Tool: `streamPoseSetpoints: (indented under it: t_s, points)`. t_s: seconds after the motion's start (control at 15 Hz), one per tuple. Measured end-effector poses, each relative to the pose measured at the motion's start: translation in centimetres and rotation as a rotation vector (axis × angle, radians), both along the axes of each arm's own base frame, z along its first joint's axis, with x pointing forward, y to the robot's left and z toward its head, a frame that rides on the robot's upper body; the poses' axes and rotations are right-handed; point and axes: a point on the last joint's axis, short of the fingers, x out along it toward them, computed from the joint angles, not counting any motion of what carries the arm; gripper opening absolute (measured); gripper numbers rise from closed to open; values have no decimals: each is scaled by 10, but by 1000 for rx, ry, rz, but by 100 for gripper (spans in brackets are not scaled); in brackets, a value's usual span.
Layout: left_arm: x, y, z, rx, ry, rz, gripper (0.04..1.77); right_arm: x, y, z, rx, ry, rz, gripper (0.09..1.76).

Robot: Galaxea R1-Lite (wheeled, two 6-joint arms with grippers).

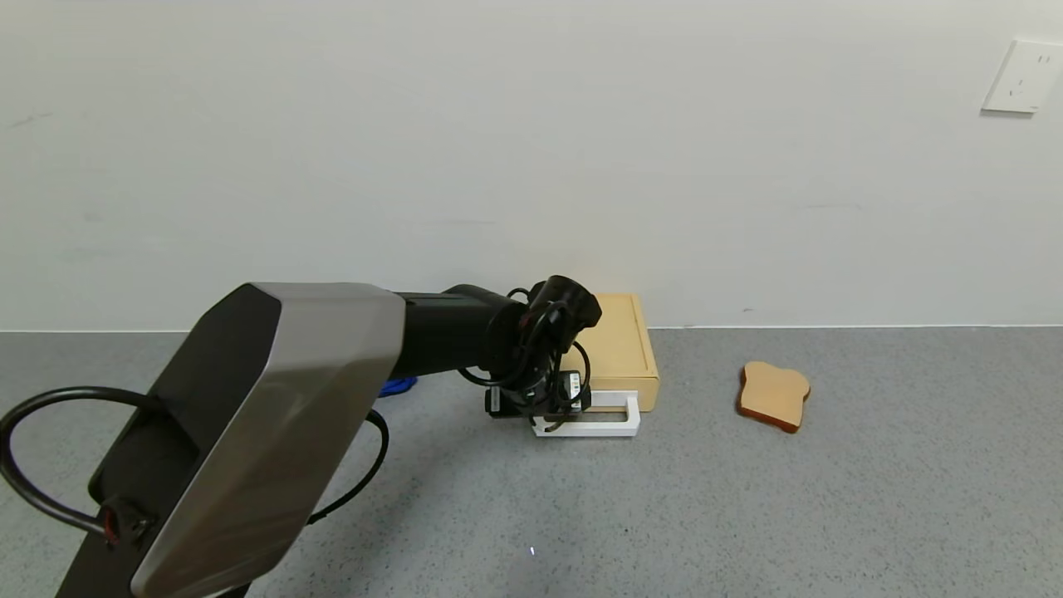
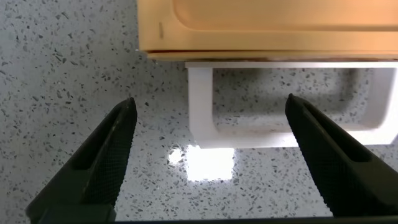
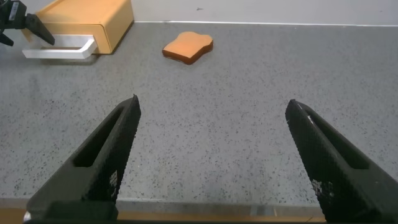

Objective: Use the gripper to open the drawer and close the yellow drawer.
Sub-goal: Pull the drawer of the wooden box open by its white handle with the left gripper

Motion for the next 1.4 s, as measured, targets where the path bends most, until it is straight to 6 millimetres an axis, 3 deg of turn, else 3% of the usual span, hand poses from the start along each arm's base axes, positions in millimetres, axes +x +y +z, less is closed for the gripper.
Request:
streamPoseSetpoints:
  t_s: [0.87, 1.4]
  points:
    - [6, 1, -15, 10, 26, -3, 172, 0, 0, 0, 0, 0, 0, 171]
    - [-7, 3, -19, 44, 144, -27, 172, 0, 0, 0, 0, 0, 0, 171]
